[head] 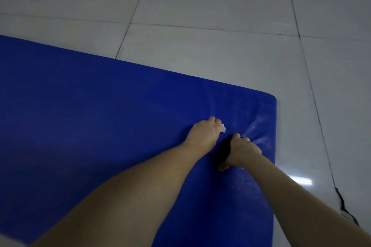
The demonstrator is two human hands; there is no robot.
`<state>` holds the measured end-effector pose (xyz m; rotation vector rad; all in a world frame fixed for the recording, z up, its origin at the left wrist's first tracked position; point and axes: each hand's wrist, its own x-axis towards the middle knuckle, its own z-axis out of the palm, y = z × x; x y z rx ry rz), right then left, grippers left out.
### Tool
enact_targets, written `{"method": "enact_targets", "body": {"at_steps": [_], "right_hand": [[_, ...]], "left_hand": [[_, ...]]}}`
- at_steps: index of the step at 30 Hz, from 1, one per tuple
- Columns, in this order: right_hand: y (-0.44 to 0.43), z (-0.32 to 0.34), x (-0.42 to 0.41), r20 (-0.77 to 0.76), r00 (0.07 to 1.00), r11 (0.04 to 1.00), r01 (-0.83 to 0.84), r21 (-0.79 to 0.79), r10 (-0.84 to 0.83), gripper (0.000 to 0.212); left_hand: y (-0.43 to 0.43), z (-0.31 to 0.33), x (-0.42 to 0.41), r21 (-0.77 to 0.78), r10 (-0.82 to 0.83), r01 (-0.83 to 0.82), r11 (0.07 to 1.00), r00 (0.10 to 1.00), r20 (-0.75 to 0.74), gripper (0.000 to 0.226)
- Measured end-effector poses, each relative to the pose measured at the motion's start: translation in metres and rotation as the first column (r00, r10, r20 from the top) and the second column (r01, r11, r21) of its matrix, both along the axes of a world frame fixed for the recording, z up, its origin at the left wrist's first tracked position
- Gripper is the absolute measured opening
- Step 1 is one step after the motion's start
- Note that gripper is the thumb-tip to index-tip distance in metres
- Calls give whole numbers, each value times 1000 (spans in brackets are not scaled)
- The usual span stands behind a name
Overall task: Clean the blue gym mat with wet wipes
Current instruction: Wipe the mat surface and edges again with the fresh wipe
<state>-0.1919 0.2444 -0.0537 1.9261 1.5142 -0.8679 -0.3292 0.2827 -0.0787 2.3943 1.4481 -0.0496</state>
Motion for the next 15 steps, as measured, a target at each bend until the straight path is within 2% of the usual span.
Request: {"method": "enact_targets", "body": {"at_steps": [4, 8, 10, 12, 15], "right_hand": [[-3, 5, 5, -55, 998, 1000, -5, 27, 6, 124], [-3, 12, 4, -75, 997, 1000, 4, 27, -2, 120], [3, 12, 2, -77, 997, 1000, 5, 10, -4, 117], [8, 10, 1, -78, 997, 1000, 10, -1, -10, 115], [9, 5, 2, -61, 998, 1000, -19, 13, 19, 114]], "left_hand": [[6, 4, -44, 1, 145, -145, 989, 989, -6, 38], [18, 9, -108, -8, 366, -366, 931, 931, -23, 21], [33, 8, -143, 6, 509, -509, 861, 860, -16, 15], [47, 8, -174, -9, 640, -640, 768, 768, -14, 19], [61, 5, -183, -76, 742, -739, 670, 668, 52, 26]]}}
